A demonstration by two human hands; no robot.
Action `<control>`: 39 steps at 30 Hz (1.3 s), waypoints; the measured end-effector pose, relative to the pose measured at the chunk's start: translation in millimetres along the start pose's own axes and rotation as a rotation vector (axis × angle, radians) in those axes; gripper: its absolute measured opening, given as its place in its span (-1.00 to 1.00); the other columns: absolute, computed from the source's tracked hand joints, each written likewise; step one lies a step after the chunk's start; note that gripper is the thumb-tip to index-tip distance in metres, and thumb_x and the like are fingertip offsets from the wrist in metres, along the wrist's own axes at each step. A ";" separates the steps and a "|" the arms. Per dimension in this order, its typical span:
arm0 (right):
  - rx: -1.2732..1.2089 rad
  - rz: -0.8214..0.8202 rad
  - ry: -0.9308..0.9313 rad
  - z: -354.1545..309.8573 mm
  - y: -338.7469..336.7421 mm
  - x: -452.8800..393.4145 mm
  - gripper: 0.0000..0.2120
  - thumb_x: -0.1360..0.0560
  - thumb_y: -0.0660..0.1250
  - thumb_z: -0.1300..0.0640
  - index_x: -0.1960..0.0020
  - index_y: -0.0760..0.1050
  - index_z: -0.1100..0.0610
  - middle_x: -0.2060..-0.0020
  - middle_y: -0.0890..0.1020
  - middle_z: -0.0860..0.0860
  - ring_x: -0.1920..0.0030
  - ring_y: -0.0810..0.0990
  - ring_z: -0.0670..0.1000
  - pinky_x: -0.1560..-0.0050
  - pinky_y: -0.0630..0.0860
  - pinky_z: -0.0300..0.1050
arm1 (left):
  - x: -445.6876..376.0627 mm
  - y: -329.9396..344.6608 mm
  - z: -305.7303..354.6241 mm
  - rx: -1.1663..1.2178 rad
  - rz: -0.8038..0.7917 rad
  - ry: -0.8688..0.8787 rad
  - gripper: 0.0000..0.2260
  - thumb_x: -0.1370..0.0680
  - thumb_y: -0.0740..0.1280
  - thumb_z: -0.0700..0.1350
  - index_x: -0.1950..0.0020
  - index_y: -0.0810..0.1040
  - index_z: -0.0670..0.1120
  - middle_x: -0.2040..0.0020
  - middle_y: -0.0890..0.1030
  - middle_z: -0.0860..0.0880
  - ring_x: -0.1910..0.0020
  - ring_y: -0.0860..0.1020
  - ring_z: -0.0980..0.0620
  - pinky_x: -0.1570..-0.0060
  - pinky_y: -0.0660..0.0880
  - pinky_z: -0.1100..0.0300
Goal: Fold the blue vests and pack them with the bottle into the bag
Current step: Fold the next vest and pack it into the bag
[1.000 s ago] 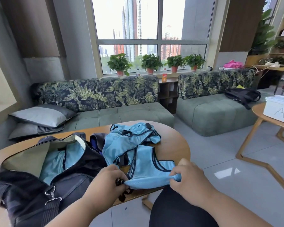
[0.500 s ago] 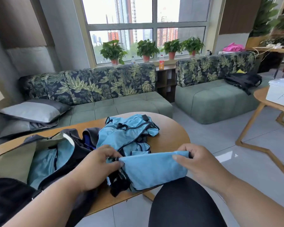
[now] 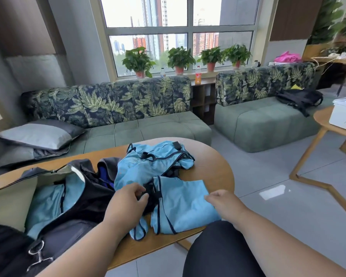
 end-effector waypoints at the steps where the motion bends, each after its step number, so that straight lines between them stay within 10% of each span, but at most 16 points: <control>1: 0.041 -0.011 0.007 3.0 5.8 1.6 -0.58 -0.56 0.41 -0.08 0.29 0.27 0.06 0.39 0.33 0.04 0.30 0.28 0.00 0.24 0.14 -0.04 | 10.7 5.3 1.3 0.012 0.006 0.013 -0.79 -0.59 0.41 0.13 -0.17 0.63 0.09 -0.01 0.62 0.19 0.01 0.57 0.15 -0.03 0.56 0.12; 5: 0.167 0.038 0.043 1.0 14.4 -1.3 -0.57 -0.43 0.41 -0.26 0.32 0.33 0.02 0.41 0.40 -0.08 0.39 0.39 0.02 0.28 0.28 -0.04 | 37.9 32.3 8.5 -0.002 -0.080 0.011 -0.53 -0.55 0.35 0.34 -0.37 0.49 0.15 -0.19 0.56 0.17 -0.20 0.54 0.11 -0.16 0.49 0.18; 10: 0.462 0.096 0.114 1.5 11.0 -4.6 -0.48 -0.48 0.34 -0.27 -0.24 0.45 0.08 -0.09 0.60 0.00 -0.01 0.56 0.10 0.04 0.46 -0.05 | 40.1 57.3 -6.0 -0.143 -0.219 -0.048 -0.44 -0.57 0.31 0.32 -0.51 0.40 0.12 -0.31 0.50 0.06 -0.33 0.49 -0.03 -0.32 0.46 0.08; 16: 0.544 0.059 0.146 4.5 19.0 -2.6 -0.49 -0.36 0.33 -0.40 -0.07 0.54 -0.03 0.04 0.62 -0.08 0.03 0.62 0.06 0.06 0.53 -0.08 | 36.9 66.1 -21.4 -0.160 -0.197 -0.044 -0.58 -0.61 0.28 0.30 -0.39 0.55 0.13 -0.21 0.50 0.09 -0.23 0.50 0.01 -0.24 0.48 0.11; 21: 0.267 0.015 0.039 7.4 22.4 -9.5 -0.84 -0.45 0.38 -0.03 0.18 0.56 0.05 0.23 0.65 -0.06 0.20 0.60 0.01 0.20 0.46 -0.11 | 38.8 69.8 -26.2 -0.122 -0.184 -0.081 -0.58 -0.61 0.27 0.31 -0.37 0.55 0.14 -0.19 0.49 0.07 -0.22 0.48 0.00 -0.23 0.47 0.11; 29: -0.264 -0.039 -0.031 -8.7 10.7 -4.4 -0.81 -0.54 0.32 0.28 -0.09 0.64 0.15 0.07 0.78 0.09 0.02 0.75 0.16 0.03 0.65 0.05 | 41.1 71.7 -26.3 -0.019 -0.209 -0.089 -0.67 -0.66 0.19 0.27 -0.27 0.61 0.19 -0.16 0.49 0.12 -0.24 0.42 0.01 -0.30 0.41 0.08; 39: 0.472 0.040 -0.689 -194.4 -47.9 24.0 -0.78 -0.46 0.38 0.25 0.23 0.34 0.14 0.37 0.41 -0.04 0.39 0.34 -0.04 0.30 0.29 -0.05 | 36.6 27.2 -25.1 0.244 -0.085 -0.073 -0.83 -0.63 0.37 0.15 -0.19 0.61 0.17 -0.06 0.61 0.23 -0.06 0.57 0.22 -0.11 0.51 0.21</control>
Point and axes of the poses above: each hand's wrist, its own x-axis away from the middle knuckle, its own y-axis out of the palm, z = x × y, the point moved 4 cm from there along -x, towards the middle knuckle
